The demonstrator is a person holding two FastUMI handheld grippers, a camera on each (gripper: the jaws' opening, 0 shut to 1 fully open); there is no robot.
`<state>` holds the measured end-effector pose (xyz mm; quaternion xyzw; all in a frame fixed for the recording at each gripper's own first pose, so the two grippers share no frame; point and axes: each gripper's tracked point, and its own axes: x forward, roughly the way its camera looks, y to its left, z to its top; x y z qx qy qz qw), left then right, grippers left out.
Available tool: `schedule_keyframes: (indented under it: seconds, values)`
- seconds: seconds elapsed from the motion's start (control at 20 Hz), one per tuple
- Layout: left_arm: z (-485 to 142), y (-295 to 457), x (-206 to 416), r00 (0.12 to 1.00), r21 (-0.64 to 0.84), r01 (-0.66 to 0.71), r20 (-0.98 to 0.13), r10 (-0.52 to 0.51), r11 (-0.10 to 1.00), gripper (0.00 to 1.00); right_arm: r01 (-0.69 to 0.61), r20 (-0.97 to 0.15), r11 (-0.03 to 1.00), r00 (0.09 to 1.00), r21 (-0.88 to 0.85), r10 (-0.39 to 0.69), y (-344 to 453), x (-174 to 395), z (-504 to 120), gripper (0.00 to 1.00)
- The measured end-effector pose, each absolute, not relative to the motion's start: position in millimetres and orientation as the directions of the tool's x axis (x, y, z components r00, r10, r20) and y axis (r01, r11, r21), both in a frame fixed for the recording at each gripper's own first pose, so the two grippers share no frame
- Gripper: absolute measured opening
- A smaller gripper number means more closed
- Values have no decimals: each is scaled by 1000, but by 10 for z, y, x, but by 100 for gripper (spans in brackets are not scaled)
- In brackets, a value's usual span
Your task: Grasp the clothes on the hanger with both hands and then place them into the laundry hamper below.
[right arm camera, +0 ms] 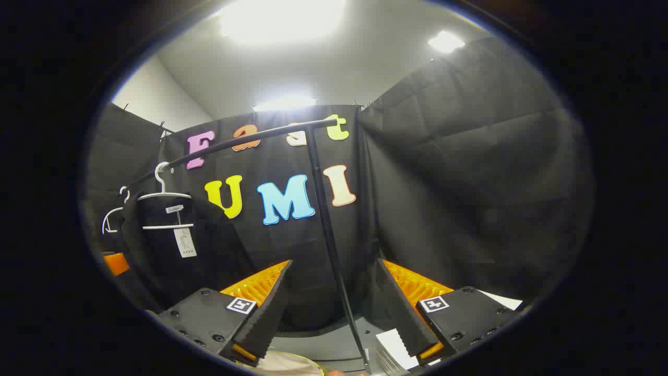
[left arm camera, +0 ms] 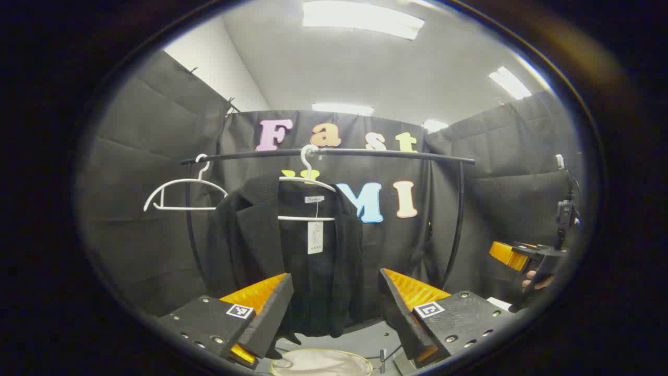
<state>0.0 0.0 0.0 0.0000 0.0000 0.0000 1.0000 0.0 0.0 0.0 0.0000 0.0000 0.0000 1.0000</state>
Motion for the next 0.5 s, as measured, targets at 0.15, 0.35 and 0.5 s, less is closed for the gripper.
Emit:
schedule_keyframes:
  seconds: [0.15,0.35,0.5]
  values:
    - [-41,91,28,1000,-26,-18,-9,18,1000,95,-12,-4,1000,1000,-17,12,77,-8,-21,98]
    - [-75,182,25,999,-61,-31,-19,30,998,95,-28,-8,999,1000,-29,28,125,-64,7,98]
    - [-114,261,30,999,-67,-45,-23,43,997,95,-39,-15,998,999,-40,38,178,-67,-11,98]
